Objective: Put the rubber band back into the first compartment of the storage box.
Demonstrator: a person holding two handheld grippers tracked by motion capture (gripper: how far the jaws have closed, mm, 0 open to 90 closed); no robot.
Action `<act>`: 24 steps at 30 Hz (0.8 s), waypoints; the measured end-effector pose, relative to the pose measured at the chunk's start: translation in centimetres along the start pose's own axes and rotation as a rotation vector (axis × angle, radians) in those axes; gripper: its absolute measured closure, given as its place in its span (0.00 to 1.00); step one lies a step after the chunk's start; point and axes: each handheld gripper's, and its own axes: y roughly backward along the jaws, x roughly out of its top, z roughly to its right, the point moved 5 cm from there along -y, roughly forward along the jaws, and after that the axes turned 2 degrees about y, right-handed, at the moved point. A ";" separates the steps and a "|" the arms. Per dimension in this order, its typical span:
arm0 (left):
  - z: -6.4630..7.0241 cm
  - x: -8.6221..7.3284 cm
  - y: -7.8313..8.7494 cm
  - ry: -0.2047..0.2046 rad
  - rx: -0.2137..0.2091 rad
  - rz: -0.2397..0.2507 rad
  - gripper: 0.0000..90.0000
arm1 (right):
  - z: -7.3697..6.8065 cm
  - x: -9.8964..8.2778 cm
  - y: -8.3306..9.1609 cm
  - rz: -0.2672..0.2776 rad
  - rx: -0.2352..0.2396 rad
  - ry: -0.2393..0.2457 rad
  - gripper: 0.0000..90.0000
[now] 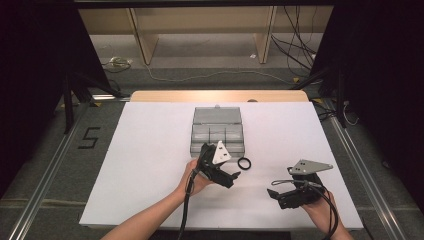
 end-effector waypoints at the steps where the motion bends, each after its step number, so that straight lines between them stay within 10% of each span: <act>1: 0.2 0.1 -0.2 -0.009 -0.006 -0.002 0.03 | 0.0 0.0 0.0 0.000 0.000 0.001 0.01; 24: 1.6 0.3 -4.8 0.010 -0.081 -0.078 0.57 | 0.0 -0.1 -0.3 -0.013 -0.003 0.036 0.01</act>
